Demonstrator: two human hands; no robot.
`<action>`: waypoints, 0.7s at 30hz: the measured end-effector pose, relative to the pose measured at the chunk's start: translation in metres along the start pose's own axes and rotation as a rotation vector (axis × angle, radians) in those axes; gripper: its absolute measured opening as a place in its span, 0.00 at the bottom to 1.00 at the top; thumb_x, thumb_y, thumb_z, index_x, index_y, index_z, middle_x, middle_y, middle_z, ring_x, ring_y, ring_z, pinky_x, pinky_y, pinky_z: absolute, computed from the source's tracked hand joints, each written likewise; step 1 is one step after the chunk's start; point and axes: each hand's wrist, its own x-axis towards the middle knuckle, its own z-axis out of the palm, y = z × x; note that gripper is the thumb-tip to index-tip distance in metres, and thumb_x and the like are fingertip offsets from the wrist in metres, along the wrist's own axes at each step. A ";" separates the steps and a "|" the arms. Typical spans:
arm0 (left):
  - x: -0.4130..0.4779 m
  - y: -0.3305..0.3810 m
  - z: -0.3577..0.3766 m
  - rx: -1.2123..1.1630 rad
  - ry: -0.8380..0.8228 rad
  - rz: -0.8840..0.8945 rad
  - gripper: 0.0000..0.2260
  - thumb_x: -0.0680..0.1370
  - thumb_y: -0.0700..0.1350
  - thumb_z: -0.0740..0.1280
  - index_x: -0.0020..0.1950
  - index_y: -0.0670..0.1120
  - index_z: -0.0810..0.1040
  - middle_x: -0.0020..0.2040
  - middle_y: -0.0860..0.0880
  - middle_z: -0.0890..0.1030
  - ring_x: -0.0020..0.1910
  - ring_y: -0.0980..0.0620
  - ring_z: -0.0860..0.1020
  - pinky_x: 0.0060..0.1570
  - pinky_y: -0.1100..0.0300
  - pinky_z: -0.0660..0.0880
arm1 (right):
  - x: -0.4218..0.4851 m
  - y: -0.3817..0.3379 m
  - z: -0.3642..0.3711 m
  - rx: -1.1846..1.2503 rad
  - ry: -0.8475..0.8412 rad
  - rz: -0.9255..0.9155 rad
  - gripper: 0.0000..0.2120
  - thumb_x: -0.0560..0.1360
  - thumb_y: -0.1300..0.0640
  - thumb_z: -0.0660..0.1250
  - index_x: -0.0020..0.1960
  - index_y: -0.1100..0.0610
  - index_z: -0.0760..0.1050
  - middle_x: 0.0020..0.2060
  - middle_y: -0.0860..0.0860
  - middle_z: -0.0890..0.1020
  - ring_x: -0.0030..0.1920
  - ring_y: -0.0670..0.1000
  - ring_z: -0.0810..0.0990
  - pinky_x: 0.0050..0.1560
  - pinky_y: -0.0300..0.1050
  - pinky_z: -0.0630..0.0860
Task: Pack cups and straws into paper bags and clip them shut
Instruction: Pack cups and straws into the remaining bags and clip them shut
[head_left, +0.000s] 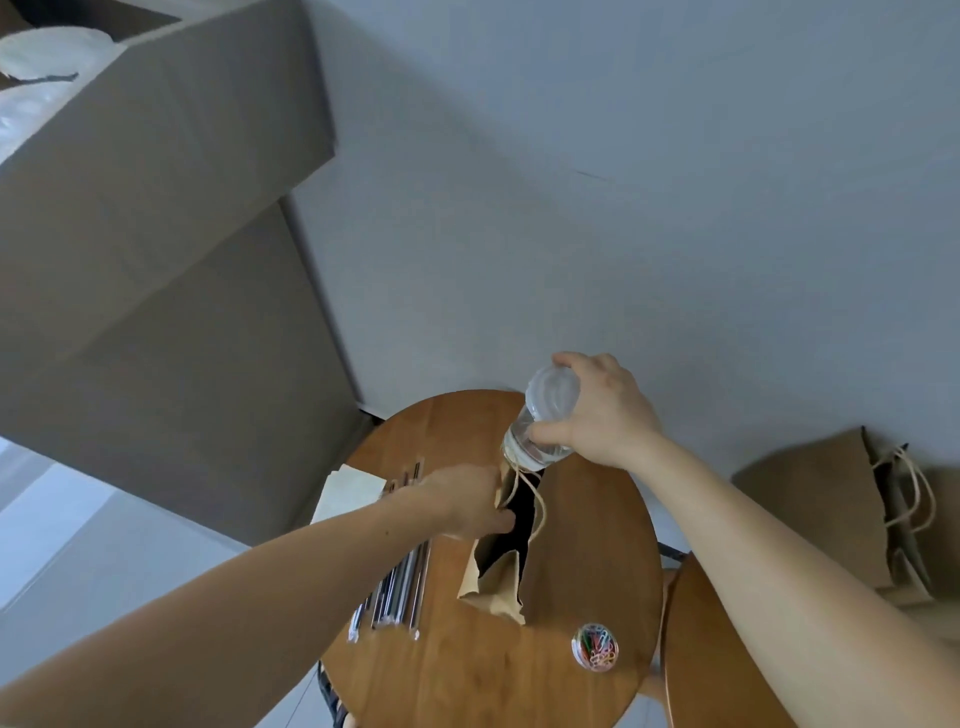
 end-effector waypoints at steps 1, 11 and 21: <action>0.001 0.002 0.002 -0.041 0.014 -0.005 0.11 0.77 0.54 0.63 0.47 0.47 0.74 0.42 0.48 0.79 0.45 0.45 0.80 0.49 0.50 0.79 | -0.002 0.000 0.000 -0.005 0.007 -0.002 0.46 0.58 0.37 0.75 0.72 0.42 0.62 0.65 0.47 0.67 0.66 0.53 0.67 0.54 0.48 0.70; 0.012 0.000 0.009 -0.279 0.038 -0.204 0.12 0.81 0.43 0.59 0.46 0.39 0.79 0.38 0.43 0.84 0.38 0.48 0.84 0.42 0.58 0.81 | -0.027 0.012 -0.008 -0.238 -0.150 -0.205 0.44 0.59 0.39 0.72 0.73 0.42 0.60 0.64 0.45 0.65 0.66 0.50 0.64 0.57 0.49 0.72; 0.010 0.001 0.009 -0.377 -0.020 -0.177 0.12 0.82 0.43 0.56 0.47 0.38 0.76 0.33 0.44 0.85 0.29 0.52 0.83 0.44 0.57 0.83 | -0.034 0.029 0.050 -0.435 -0.363 -0.160 0.45 0.60 0.34 0.69 0.72 0.46 0.59 0.65 0.51 0.67 0.62 0.56 0.69 0.52 0.49 0.74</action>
